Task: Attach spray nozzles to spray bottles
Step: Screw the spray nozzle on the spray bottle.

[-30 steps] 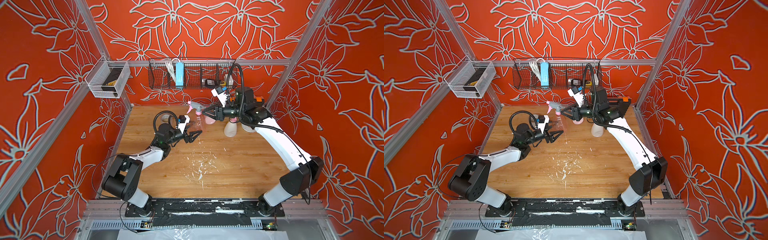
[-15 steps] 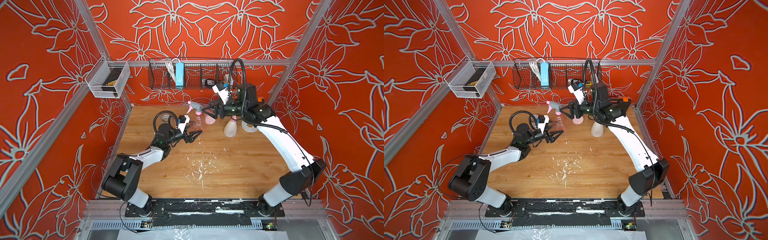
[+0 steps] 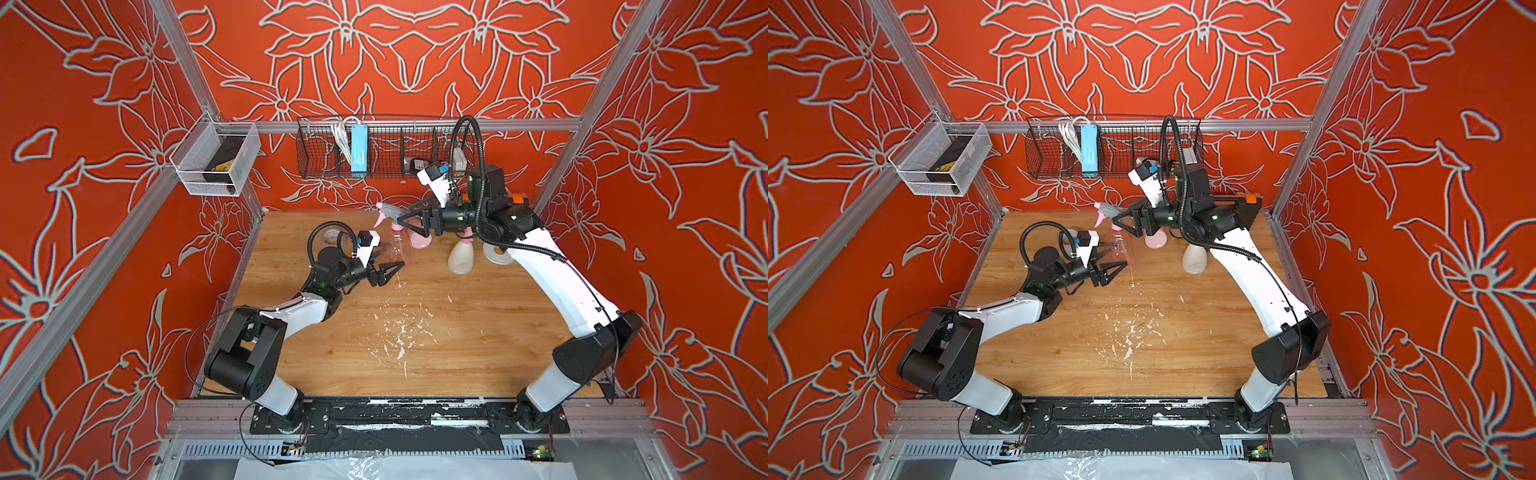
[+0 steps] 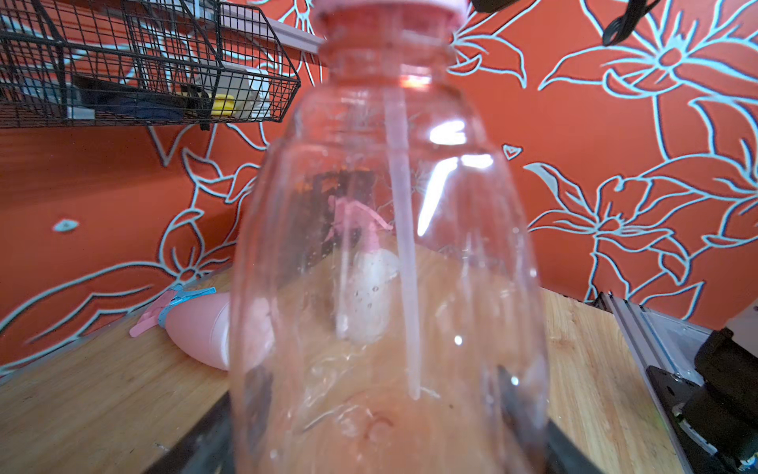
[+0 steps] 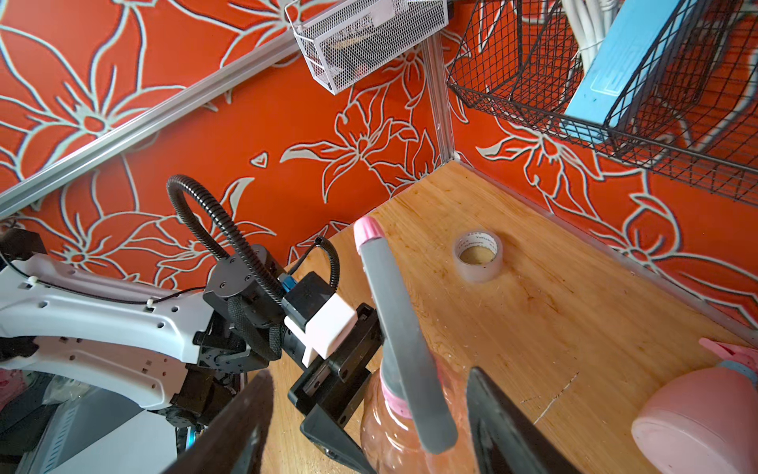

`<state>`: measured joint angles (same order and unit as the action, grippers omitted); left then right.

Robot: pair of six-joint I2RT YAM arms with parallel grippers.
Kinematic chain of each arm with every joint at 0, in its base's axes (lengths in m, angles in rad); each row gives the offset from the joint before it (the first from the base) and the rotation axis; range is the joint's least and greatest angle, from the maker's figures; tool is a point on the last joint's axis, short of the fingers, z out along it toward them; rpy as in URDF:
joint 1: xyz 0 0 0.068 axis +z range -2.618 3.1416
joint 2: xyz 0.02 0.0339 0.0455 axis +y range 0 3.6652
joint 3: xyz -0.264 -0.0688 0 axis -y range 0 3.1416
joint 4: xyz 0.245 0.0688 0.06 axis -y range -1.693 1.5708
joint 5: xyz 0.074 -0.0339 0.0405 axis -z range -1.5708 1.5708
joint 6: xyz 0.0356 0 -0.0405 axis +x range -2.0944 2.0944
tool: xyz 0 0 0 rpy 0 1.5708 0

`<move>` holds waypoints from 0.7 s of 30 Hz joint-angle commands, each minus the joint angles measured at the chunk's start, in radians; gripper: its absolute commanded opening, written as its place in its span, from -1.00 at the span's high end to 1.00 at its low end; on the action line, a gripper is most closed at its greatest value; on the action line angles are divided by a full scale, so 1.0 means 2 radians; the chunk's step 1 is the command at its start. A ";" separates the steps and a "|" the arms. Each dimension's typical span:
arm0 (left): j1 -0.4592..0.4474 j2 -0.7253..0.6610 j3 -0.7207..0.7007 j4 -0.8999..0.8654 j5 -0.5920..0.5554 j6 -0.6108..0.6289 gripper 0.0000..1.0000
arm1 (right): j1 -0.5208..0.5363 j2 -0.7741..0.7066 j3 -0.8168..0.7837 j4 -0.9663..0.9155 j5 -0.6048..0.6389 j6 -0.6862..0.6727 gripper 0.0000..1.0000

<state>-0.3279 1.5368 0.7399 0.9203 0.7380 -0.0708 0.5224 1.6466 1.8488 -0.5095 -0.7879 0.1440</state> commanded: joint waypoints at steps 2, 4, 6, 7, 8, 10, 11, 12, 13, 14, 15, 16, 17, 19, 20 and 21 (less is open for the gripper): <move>0.001 0.001 0.014 0.010 0.000 0.005 0.11 | 0.008 0.004 0.008 0.001 -0.019 0.003 -0.43; 0.001 0.001 0.014 0.009 -0.001 0.005 0.11 | 0.011 0.002 0.007 0.000 -0.017 0.003 -0.40; 0.001 0.002 0.014 0.009 -0.002 0.005 0.11 | 0.013 -0.002 0.003 0.001 -0.016 0.003 -0.37; 0.001 0.002 0.015 0.010 -0.002 0.005 0.11 | 0.013 -0.004 0.001 0.000 -0.014 0.003 -0.36; 0.001 0.002 0.014 0.009 -0.002 0.005 0.11 | 0.015 -0.006 -0.002 0.002 -0.014 0.003 -0.36; 0.001 0.002 0.015 0.009 -0.003 0.005 0.11 | 0.016 -0.012 -0.008 0.003 -0.012 0.003 -0.35; 0.001 0.002 0.015 0.008 -0.003 0.005 0.11 | 0.016 -0.014 -0.012 0.004 -0.013 0.005 -0.35; 0.001 0.002 0.015 0.008 -0.003 0.005 0.11 | 0.017 -0.017 -0.015 0.007 -0.013 0.006 -0.34; 0.001 0.002 0.015 0.008 -0.003 0.005 0.11 | 0.018 -0.019 -0.019 0.010 -0.013 0.008 -0.33; 0.001 0.002 0.016 0.008 -0.002 0.005 0.11 | 0.021 -0.021 -0.023 0.011 -0.013 0.009 -0.32; 0.001 0.002 0.016 0.008 -0.003 0.005 0.11 | 0.023 -0.023 -0.025 0.011 -0.012 0.009 -0.32; 0.001 0.002 0.016 0.007 -0.003 0.005 0.11 | 0.026 -0.025 -0.028 0.012 -0.010 0.009 -0.32; 0.001 0.001 0.016 0.007 -0.003 0.005 0.11 | 0.029 -0.027 -0.031 0.012 -0.008 0.009 -0.31; 0.001 0.002 0.017 0.006 -0.004 0.005 0.11 | 0.035 -0.031 -0.035 0.013 -0.004 0.009 -0.30; 0.001 0.001 0.017 0.005 -0.004 0.005 0.11 | 0.038 -0.032 -0.035 0.013 -0.002 0.009 -0.30; 0.001 0.001 0.018 0.004 -0.004 0.005 0.11 | 0.042 -0.034 -0.037 0.013 0.000 0.009 -0.30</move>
<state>-0.3279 1.5368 0.7406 0.9184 0.7319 -0.0704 0.5835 1.6199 1.7855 -0.5068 -0.7849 0.1577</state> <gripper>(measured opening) 0.742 0.650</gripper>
